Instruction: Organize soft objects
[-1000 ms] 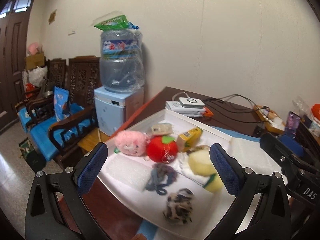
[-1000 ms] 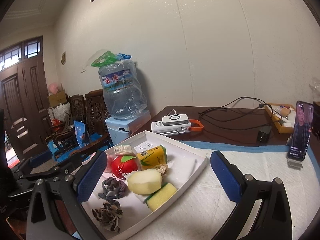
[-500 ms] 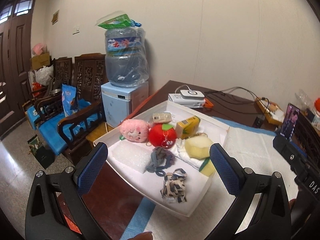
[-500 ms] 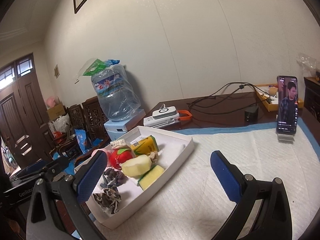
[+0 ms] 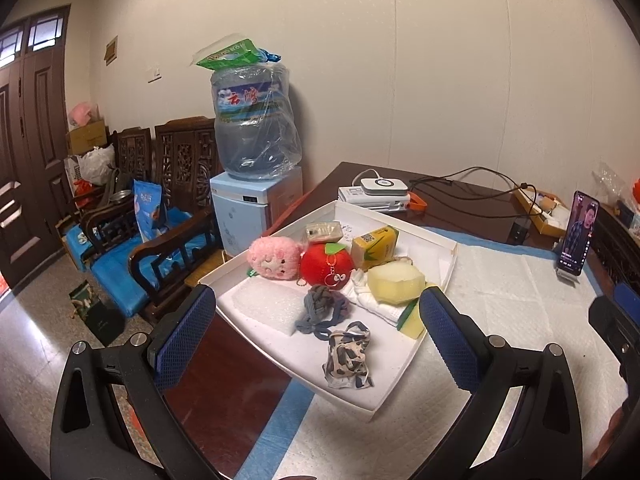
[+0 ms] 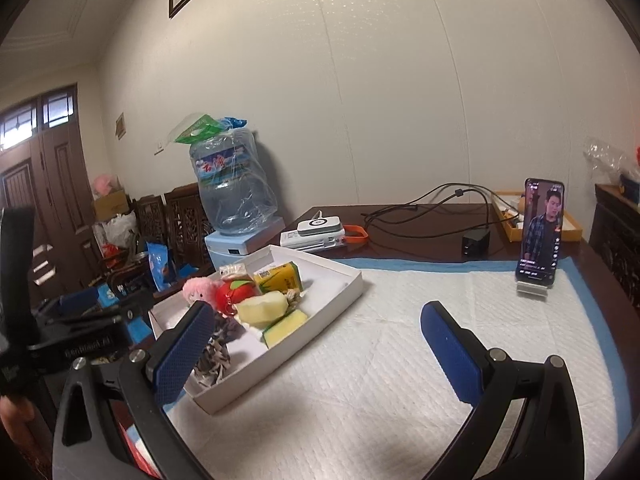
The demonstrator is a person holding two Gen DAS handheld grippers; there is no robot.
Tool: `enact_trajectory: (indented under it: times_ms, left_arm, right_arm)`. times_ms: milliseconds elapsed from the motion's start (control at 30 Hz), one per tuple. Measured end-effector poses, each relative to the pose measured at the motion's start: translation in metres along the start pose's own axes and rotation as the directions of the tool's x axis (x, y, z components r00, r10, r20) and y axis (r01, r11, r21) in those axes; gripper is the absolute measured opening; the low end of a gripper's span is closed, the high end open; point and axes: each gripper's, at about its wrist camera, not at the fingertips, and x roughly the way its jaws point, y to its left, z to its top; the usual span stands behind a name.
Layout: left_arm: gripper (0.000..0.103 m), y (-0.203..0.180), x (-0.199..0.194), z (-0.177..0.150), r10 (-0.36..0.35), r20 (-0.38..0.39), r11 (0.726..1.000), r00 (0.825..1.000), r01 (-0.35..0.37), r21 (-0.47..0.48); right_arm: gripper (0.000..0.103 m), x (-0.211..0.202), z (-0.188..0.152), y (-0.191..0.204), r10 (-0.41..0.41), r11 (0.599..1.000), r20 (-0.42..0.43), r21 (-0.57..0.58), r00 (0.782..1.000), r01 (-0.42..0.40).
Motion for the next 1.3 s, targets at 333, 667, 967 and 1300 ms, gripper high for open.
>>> enact_trajectory:
  times_ms: [333, 667, 967, 1300]
  left_arm:
    - [0.103, -0.013, -0.003, -0.003, -0.010, -0.023, 1.000, 1.000, 0.010, 0.013]
    - [0.103, -0.030, -0.014, -0.008, 0.025, 0.002, 0.997, 1.000, -0.025, 0.079]
    - [0.103, -0.031, -0.012, -0.009, 0.014, -0.016, 0.997, 1.000, -0.012, 0.074]
    - [0.103, -0.026, -0.009, -0.012, -0.003, -0.026, 0.998, 1.000, 0.005, 0.058]
  right_arm:
    - [0.103, -0.025, -0.003, -0.018, -0.013, 0.998, 0.052, 0.068, 0.999, 0.009]
    - [0.103, -0.038, -0.008, -0.030, -0.049, 0.993, 0.100, 0.109, 0.994, 0.038]
    - [0.103, -0.039, -0.008, -0.033, -0.052, 0.992, 0.105, 0.119, 0.993, 0.040]
    - [0.103, -0.038, -0.011, -0.031, -0.051, 0.992, 0.094, 0.117, 0.994, 0.040]
